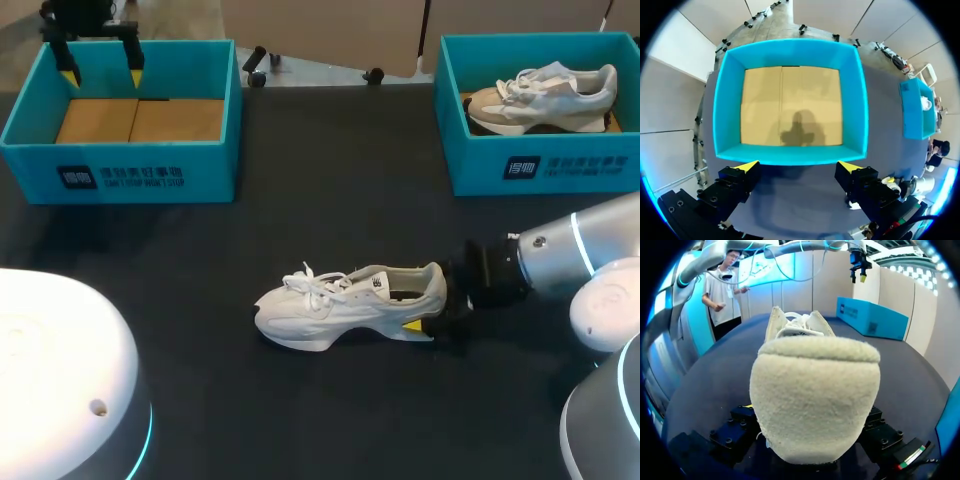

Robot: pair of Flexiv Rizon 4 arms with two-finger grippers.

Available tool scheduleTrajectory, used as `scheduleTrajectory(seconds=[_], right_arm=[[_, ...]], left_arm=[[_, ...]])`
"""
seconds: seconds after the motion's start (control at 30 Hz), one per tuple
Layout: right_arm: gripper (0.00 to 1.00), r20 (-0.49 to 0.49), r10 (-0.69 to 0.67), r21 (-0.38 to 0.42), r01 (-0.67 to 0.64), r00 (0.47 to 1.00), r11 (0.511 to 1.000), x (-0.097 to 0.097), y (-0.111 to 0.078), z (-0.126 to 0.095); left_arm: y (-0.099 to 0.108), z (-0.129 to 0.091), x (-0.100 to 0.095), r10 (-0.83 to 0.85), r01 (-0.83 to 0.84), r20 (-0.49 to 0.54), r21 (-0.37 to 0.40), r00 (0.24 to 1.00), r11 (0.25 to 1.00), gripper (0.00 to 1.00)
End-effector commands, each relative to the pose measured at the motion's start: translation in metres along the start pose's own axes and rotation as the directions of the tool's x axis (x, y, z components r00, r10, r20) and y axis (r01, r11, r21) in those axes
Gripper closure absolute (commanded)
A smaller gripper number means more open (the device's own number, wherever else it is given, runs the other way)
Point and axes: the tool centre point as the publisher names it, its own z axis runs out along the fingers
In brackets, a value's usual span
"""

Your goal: Take the shoe out of the shoebox, open the shoe tongue, remove and reinsert the insole, then place the shoe into the shoebox

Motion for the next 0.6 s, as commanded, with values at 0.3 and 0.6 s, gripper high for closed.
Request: scheduleTrajectory(seconds=[0.3,0.6], right_arm=[[1.0,0.002,0.0,0.003,0.0,1.0,1.0,-0.003,-0.004,0.0],[1.0,0.002,0.0,0.003,0.0,1.0,1.0,-0.003,-0.004,0.0]], left_arm=[[0.032,-0.028,0.041,-0.038,0.035,0.052,0.063,0.998,0.997,0.0],[0.058,-0.018,0.083,0.036,-0.04,0.065,0.053,0.997,0.998,0.0]])
